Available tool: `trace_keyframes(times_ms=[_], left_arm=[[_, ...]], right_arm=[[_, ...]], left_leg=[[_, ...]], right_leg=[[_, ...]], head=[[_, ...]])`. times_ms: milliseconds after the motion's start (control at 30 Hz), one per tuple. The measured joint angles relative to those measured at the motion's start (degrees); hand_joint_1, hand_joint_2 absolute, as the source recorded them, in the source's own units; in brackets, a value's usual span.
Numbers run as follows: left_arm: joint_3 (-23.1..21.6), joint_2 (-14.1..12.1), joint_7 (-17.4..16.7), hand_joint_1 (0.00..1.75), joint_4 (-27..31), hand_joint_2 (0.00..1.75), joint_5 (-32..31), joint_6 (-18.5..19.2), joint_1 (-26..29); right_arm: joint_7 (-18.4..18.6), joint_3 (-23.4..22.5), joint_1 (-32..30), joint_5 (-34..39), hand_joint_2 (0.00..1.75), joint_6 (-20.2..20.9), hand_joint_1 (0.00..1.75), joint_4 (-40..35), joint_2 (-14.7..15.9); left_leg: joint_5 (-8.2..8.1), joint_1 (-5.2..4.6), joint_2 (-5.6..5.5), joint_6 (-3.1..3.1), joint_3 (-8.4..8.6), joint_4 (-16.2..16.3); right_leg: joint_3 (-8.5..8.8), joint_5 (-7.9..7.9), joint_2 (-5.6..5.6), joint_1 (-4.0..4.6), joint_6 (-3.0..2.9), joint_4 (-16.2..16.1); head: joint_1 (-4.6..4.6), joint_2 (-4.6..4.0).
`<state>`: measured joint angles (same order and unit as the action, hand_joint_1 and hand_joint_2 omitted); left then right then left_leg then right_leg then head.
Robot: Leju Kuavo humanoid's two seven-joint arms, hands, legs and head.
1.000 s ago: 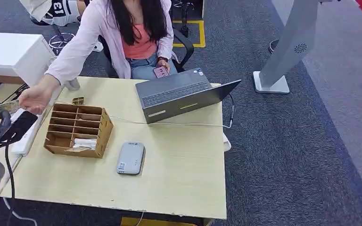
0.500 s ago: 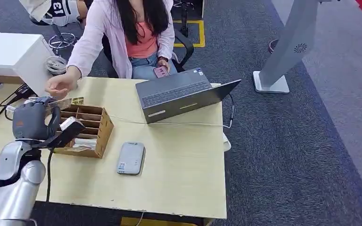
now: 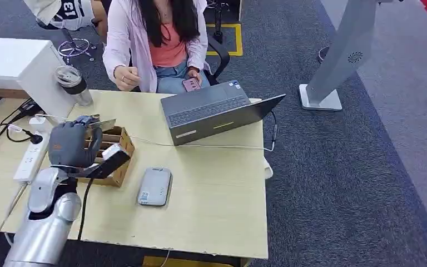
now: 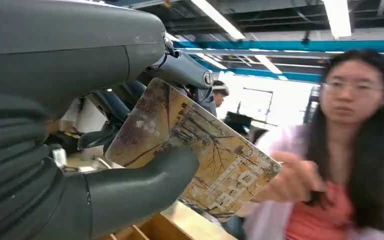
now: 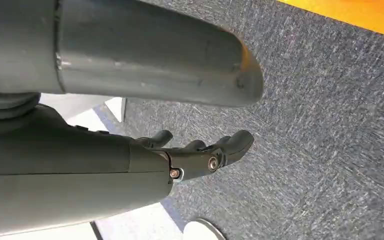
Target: Pass the card to the sensor for recognition and then transmit it.
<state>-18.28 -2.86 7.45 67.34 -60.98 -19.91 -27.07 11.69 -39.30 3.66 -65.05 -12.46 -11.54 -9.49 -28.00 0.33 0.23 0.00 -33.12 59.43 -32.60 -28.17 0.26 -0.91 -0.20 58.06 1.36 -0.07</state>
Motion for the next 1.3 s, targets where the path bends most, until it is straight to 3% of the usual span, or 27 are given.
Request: trace_keyframes(times_ms=[200, 500, 733, 1300], left_arm=[[-3.89, 2.05, -0.87, 1.75, 0.24, 1.75, -0.48, -0.37, 3.02], [-7.49, 2.73, -2.60, 1.75, 0.24, 1.75, -0.90, 2.12, 5.30], [-9.20, 2.86, -6.27, 1.75, -0.11, 1.75, -2.10, 6.47, 5.94], [-11.80, 2.86, -9.44, 1.75, -5.05, 1.75, -3.67, 12.24, 6.24]], right_arm=[[0.63, -0.50, -0.03, -0.15, 0.00, -0.13, 0.00, 0.04, 0.00], [0.57, -1.38, -0.04, -0.26, 0.00, -0.15, 0.00, 0.04, 0.00], [0.63, -1.70, -0.04, -0.50, 0.00, -0.13, 0.00, 0.04, 0.00], [1.42, -2.40, -0.02, -1.49, 0.00, 0.07, 0.00, 0.04, 0.00]], left_leg=[[-0.02, -0.05, 0.03, 0.04, 0.01, 0.01], [-0.02, -0.02, 0.02, 0.03, 0.01, -0.01], [-0.02, -0.03, 0.02, 0.04, 0.00, -0.01], [-0.02, -0.03, 0.02, 0.03, 0.00, -0.01]], right_leg=[[-0.02, 0.00, 0.02, -0.03, 0.02, -0.02], [-0.03, -0.01, 0.01, -0.01, 0.02, -0.01], [-0.03, -0.01, 0.02, -0.02, 0.02, -0.02], [-0.03, -0.01, 0.02, -0.02, 0.02, -0.02]], head=[[-0.02, 0.00], [-0.02, 0.00], [-0.02, 0.00], [-0.02, 0.00]])
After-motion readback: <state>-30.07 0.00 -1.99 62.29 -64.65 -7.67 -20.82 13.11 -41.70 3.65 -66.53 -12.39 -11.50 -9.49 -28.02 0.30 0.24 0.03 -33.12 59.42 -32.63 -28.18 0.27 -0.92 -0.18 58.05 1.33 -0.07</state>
